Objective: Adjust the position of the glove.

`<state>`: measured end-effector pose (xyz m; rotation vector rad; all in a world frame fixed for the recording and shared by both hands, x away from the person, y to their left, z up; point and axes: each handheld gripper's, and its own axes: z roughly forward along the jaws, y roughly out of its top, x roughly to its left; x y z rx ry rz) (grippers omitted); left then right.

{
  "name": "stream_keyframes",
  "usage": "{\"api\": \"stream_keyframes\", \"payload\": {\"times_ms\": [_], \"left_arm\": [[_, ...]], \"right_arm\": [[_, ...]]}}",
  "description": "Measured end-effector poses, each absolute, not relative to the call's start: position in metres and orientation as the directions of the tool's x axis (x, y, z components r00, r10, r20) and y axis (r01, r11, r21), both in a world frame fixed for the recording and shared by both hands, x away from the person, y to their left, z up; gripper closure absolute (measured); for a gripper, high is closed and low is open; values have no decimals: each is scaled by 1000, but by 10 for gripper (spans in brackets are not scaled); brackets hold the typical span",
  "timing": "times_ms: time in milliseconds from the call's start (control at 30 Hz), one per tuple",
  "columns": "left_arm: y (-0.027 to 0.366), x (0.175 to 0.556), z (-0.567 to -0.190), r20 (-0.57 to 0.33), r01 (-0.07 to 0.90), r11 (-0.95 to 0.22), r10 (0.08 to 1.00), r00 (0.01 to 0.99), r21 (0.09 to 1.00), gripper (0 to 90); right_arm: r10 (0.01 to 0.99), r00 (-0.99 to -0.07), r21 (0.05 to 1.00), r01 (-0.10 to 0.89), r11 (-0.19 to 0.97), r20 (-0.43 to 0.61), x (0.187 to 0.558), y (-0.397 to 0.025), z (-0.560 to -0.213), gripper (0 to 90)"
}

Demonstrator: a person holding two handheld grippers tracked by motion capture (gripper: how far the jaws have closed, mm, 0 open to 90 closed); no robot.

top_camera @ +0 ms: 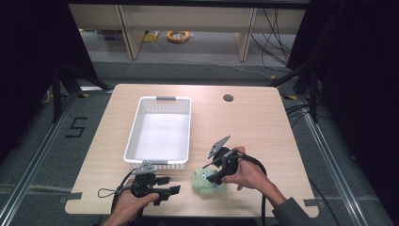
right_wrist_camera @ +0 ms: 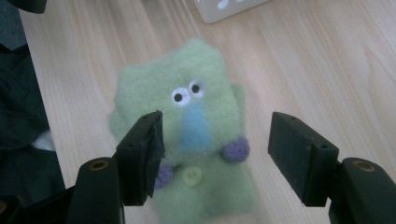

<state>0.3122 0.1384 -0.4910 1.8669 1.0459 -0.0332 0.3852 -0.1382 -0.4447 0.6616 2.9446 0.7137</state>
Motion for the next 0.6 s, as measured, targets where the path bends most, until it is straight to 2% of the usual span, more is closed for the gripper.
{"api": "stream_keyframes", "payload": {"times_ms": [300,600], "left_arm": [[113,325,-493,-493,717,-160,624,606,679,324],[92,338,-496,-497,727,-171,626,602,665,310]], "right_arm": [[585,-802,441,570,693,117,381,-167,-449,387],[634,-759,431,626,649,147,377,-176,-461,408]]}}
